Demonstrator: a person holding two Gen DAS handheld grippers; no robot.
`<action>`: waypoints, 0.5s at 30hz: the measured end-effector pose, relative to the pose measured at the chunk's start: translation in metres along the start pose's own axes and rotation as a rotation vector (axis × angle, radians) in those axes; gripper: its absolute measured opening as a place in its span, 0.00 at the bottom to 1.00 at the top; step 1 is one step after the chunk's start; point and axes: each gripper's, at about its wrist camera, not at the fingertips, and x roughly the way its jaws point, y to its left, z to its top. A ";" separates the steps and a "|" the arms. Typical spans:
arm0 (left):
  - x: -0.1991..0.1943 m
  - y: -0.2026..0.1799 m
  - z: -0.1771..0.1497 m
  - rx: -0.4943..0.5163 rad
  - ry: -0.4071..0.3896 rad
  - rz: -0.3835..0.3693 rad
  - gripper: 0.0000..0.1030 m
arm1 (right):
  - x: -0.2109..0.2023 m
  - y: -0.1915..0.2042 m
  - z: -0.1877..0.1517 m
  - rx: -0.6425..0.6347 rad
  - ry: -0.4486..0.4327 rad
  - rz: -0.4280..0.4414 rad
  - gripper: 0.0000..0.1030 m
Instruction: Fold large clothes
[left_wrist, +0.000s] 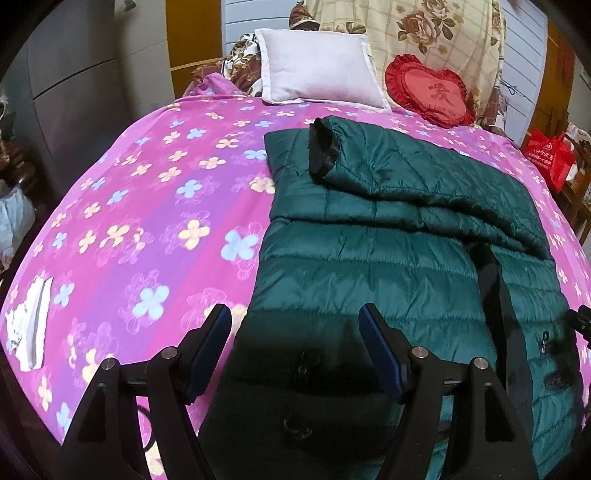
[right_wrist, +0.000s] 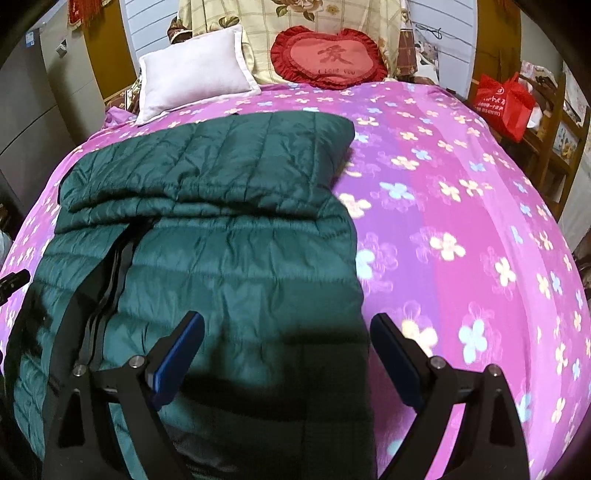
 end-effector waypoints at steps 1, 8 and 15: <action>-0.001 0.000 -0.002 0.002 0.000 0.000 0.52 | -0.001 0.000 -0.003 -0.002 0.003 0.001 0.91; -0.015 0.009 -0.014 -0.004 0.010 -0.030 0.52 | -0.013 0.001 -0.019 -0.017 0.010 0.016 0.91; -0.022 0.031 -0.035 -0.055 0.055 -0.080 0.52 | -0.032 -0.007 -0.036 -0.015 0.020 0.043 0.91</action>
